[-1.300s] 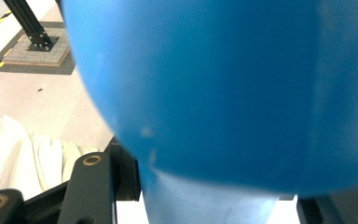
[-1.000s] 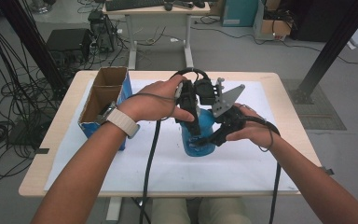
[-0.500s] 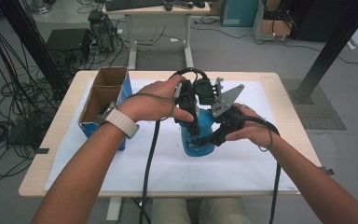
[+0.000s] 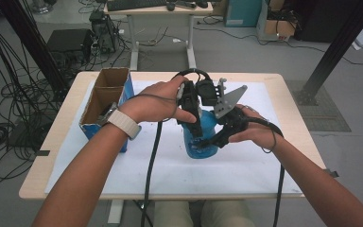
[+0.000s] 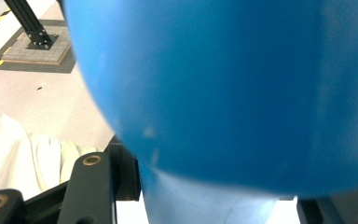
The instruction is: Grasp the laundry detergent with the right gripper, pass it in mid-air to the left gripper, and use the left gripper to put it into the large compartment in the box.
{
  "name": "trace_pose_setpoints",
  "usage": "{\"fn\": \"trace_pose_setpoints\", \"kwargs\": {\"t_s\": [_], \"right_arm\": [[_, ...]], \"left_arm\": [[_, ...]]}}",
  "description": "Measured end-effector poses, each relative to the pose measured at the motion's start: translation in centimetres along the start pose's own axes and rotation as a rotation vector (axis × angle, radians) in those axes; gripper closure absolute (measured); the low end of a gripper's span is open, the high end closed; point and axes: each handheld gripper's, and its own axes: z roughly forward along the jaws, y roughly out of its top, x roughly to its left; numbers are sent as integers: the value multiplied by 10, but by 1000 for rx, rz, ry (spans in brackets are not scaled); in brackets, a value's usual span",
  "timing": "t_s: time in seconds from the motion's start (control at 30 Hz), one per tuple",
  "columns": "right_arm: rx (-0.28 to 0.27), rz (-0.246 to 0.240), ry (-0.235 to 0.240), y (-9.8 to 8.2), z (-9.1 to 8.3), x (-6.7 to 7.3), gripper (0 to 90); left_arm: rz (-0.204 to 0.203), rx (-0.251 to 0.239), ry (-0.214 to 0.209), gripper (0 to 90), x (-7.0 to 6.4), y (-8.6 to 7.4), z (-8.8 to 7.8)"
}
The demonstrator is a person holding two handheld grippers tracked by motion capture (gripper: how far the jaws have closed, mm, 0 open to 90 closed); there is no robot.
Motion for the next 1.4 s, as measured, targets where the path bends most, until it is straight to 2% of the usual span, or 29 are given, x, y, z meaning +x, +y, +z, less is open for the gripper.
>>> {"fn": "trace_pose_setpoints", "kwargs": {"t_s": [0.33, 0.37, 0.53, 1.4], "right_arm": [[0, -2, 1, 0, 0, 0, 433], [0, -2, 2, 0, -1, 0, 433], [-3, -1, -1, 0, -1, 0, 433], [-5, 4, 0, 1, -1, -1, 432]], "left_arm": [[-2, 2, 0, 372, 0, 1, -1], [10, 3, -3, 372, 1, 1, -1], [-2, -1, 6, 372, 0, 1, -1], [-6, 1, 5, 373, 2, 0, -1]]}}
